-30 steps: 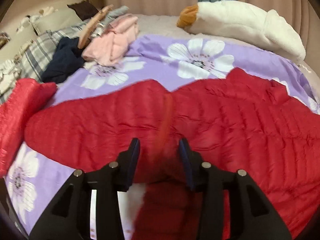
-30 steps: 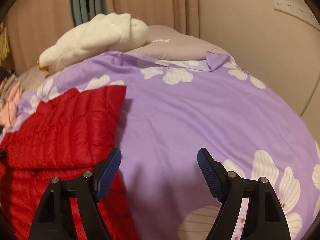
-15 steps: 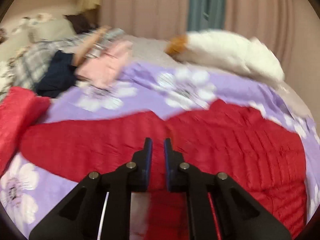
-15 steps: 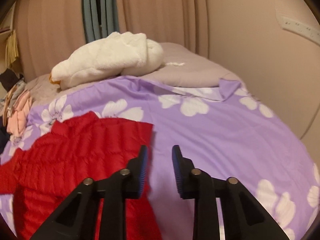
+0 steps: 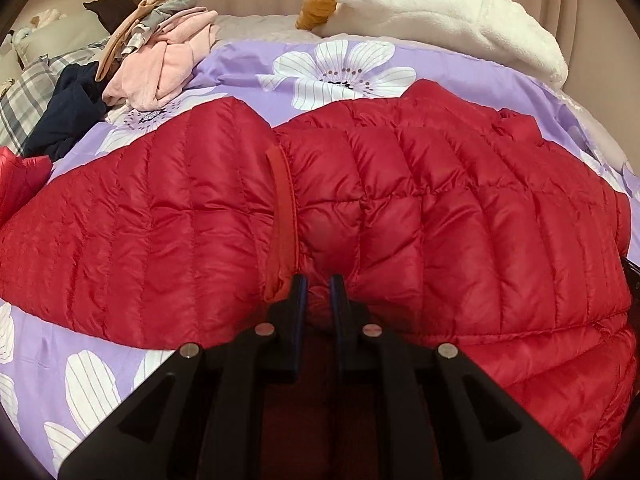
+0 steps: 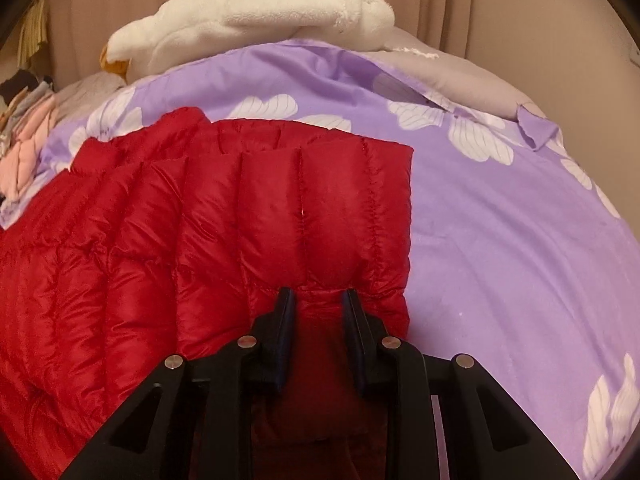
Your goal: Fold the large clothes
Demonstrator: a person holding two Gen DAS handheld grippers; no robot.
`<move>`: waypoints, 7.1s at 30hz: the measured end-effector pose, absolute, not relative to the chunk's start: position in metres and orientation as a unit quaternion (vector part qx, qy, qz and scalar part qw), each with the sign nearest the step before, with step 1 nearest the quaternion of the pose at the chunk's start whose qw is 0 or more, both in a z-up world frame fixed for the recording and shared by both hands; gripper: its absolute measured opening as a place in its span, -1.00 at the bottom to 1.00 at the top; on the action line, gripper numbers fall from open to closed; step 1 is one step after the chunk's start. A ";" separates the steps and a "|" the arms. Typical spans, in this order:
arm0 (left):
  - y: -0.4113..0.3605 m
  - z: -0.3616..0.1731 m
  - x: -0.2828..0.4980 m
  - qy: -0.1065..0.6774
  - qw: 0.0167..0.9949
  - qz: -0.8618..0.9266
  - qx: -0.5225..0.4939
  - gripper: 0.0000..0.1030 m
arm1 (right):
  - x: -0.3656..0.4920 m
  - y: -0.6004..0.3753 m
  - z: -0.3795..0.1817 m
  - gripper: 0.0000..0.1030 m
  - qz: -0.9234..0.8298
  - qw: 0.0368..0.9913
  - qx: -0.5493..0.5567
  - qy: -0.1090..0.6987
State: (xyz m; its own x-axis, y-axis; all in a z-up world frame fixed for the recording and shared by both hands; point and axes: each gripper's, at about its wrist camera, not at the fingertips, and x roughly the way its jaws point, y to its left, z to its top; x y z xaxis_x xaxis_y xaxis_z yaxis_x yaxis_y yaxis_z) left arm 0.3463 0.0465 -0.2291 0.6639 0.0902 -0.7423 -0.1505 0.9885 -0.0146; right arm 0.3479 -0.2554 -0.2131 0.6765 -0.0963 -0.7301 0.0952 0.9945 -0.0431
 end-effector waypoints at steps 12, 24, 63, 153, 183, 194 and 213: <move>0.045 -0.231 0.348 0.404 0.911 0.070 -0.031 -0.77 | 0.348 -0.258 -0.210 -0.50 -0.052 0.916 -0.002 0.397; 0.096 -0.190 0.317 0.405 0.905 0.069 -0.105 -0.25 | 0.338 -0.274 -0.194 -0.42 -0.011 0.910 0.018 0.414; 0.301 -0.183 0.273 0.325 0.890 0.302 -0.108 -0.84 | 0.241 -0.346 -0.161 0.55 -0.195 0.917 -0.058 0.342; 0.086 -0.156 0.270 0.340 0.931 0.107 -0.085 -0.23 | 0.283 -0.341 -0.144 -0.30 -0.086 0.921 0.075 0.372; 0.075 -0.229 0.364 0.372 0.914 0.049 -0.154 -0.38 | 0.342 -0.260 -0.206 -0.89 0.017 0.921 0.070 0.382; 0.076 -0.215 0.356 0.396 0.906 0.058 -0.136 -0.36 | 0.338 -0.266 -0.200 -0.89 0.026 0.918 0.084 0.387; 0.115 -0.226 0.107 0.456 0.860 -0.030 -0.225 0.22 | 0.124 -0.341 -0.176 0.58 0.035 0.891 0.136 0.432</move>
